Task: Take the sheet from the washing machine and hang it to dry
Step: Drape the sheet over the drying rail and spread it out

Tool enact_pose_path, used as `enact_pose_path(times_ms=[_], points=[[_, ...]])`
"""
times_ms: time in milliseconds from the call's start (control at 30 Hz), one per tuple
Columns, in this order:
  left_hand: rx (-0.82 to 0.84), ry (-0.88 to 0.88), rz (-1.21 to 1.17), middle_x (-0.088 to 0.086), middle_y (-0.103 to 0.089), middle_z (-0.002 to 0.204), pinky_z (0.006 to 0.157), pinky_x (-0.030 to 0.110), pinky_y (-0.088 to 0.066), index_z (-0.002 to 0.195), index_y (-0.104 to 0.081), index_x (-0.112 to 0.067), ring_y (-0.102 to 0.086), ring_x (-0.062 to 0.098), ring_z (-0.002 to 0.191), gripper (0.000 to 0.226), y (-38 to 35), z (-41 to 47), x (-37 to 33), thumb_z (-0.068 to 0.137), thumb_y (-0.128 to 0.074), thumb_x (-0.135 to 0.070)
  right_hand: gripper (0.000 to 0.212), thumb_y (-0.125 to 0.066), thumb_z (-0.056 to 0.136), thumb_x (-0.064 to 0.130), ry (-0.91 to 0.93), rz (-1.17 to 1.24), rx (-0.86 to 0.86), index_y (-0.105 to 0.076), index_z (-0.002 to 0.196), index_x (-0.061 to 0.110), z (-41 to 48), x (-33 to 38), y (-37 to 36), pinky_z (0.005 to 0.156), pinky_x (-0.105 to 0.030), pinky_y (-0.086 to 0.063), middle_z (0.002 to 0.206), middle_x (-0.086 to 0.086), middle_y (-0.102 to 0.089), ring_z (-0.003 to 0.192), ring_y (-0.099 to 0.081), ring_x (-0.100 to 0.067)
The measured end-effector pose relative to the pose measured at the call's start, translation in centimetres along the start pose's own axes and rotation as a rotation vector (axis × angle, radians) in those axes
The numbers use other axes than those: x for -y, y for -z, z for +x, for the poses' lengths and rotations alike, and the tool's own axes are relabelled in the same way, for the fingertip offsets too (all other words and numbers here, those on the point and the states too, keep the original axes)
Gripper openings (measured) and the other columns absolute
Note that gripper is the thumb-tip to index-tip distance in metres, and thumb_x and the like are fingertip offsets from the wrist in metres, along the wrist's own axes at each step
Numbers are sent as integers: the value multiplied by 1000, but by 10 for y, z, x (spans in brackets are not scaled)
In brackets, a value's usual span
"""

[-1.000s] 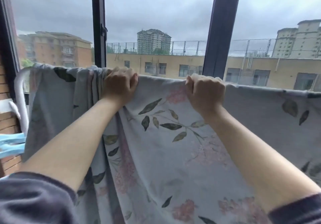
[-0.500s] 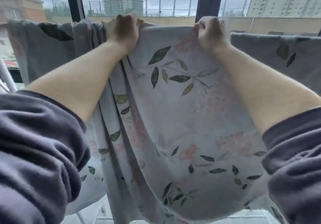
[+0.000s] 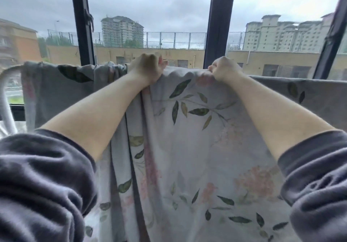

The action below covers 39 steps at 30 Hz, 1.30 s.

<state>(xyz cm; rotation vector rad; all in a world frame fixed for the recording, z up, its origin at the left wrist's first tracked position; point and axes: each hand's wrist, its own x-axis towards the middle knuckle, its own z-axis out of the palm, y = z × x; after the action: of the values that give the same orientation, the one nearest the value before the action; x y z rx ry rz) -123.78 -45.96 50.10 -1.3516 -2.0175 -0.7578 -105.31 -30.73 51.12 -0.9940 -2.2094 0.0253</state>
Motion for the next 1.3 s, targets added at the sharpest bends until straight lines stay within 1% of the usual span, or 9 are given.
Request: enact_pose_path(times_ms=[100,200,367,567,667,733,867,1033,1300], points=[[31,-266,-86,3,-66,91,61,32,-51,102,-55,-13,-62,21,73,26,0,-19,9,96,-47,-38,26,-47,97,38,109,129,91,-64,100,19,-4,-8,1,80,-34,-44,96,-1,-61,94,-57,-23],[-1,-335,-71,-2,-67,83,56,28,-49,90,-61,-16,-62,16,69,17,-5,-17,18,94,-54,-31,31,-48,96,42,237,217,212,-65,97,15,-12,-15,-4,80,-41,-55,96,-2,-67,88,-64,-26],[-75,-178,8,0,-67,77,64,32,-49,83,-61,-16,-63,22,70,22,-9,2,1,96,-51,-30,28,-54,94,29,197,220,72,-68,78,11,3,-7,-1,80,-43,-53,82,-9,-69,84,-64,-27],[-227,13,57,7,-66,86,62,29,-38,97,-63,-12,-60,24,74,25,1,28,-24,99,-43,-27,27,-45,98,29,85,153,-272,-67,97,12,15,11,4,76,-34,-44,101,-12,-69,95,-62,-32],[134,191,79,8,-65,98,68,31,-38,102,-63,-13,-60,24,84,38,-13,29,-20,99,-35,-38,39,-34,101,36,83,14,130,-62,108,9,13,12,-5,84,-38,-46,113,-12,-64,105,-60,-32],[216,229,98,10,-64,108,72,33,-35,107,-62,-15,-59,26,93,49,-17,26,-15,99,-27,-48,52,-21,101,44,56,-97,266,-57,122,14,8,11,-10,95,-43,-42,128,-9,-57,115,-54,-30],[-71,57,24,5,-63,96,70,32,-39,109,-52,-15,-55,21,77,37,-11,1,-19,99,-30,-42,42,-25,101,41,188,-45,-64,-59,108,17,-5,6,-17,95,-43,-33,113,-6,-62,106,-56,-26],[-285,-237,-20,5,-55,127,101,42,-36,122,-51,-15,-51,23,116,33,-17,-64,-21,89,-50,-22,32,-41,94,31,453,120,-439,-56,119,21,-74,8,-39,101,-39,-30,125,1,-56,115,-49,-20],[-109,-180,69,14,-55,121,105,49,-28,118,-55,-7,-52,34,111,38,-63,-181,-14,81,-49,-16,39,-45,90,23,379,116,-220,-55,126,15,-186,-16,-107,98,-43,-35,132,-8,-53,118,-50,-29]])
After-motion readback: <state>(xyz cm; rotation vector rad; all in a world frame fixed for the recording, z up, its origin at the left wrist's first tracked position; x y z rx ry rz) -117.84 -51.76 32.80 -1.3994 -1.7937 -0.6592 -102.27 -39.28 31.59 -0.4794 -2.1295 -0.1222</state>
